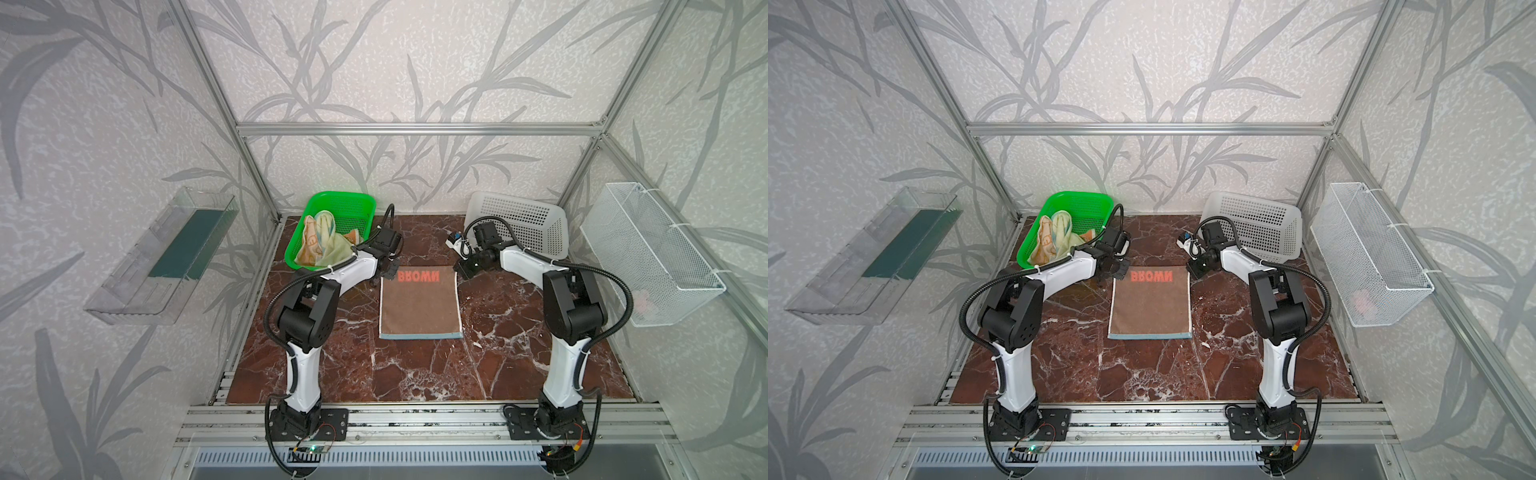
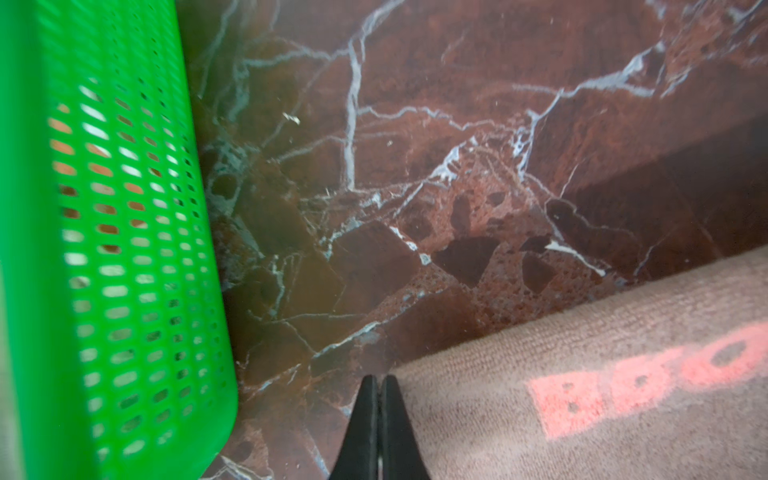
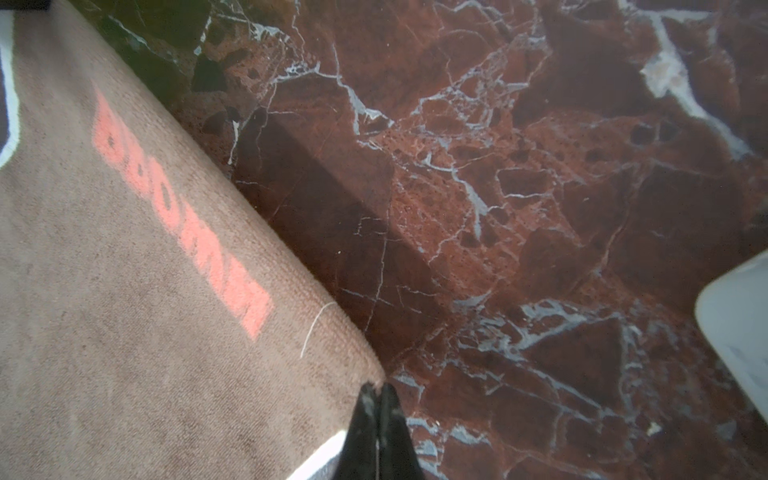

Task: Fold and stack the towels
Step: 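Pinch the folded towel's far corners with both grippers, then lift the far folded edge with both grippers and fold it toward the robot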

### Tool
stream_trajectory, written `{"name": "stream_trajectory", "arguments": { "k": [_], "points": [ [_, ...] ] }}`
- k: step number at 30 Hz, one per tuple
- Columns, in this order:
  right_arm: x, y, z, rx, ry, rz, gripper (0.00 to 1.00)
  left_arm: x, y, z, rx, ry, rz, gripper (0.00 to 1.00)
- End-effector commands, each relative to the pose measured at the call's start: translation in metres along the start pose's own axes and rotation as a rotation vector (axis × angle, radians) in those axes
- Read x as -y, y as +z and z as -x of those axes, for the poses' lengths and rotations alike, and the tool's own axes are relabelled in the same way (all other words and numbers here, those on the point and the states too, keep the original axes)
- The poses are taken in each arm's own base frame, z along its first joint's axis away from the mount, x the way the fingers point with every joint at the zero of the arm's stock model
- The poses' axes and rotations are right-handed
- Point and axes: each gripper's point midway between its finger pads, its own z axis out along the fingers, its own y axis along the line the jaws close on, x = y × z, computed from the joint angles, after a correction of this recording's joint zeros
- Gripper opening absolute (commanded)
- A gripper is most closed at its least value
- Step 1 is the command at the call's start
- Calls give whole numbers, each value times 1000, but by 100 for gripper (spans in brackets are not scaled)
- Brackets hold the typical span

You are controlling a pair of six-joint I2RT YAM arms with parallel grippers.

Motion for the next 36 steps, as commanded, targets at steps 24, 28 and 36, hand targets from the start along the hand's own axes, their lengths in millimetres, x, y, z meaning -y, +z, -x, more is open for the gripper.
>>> {"name": "stream_trajectory", "arguments": {
  "k": [24, 28, 36],
  "points": [
    [-44, -53, -7, 73, 88, 115, 0, 2, -68, -19, 49, -24, -77, 0],
    [-55, -61, -10, 99, 112, 147, 0, 6, -71, -29, 24, -26, -86, 0],
    [-73, -73, -16, 118, 150, 203, 0, 15, -74, -46, -14, -38, -102, 0]
  ]
}}
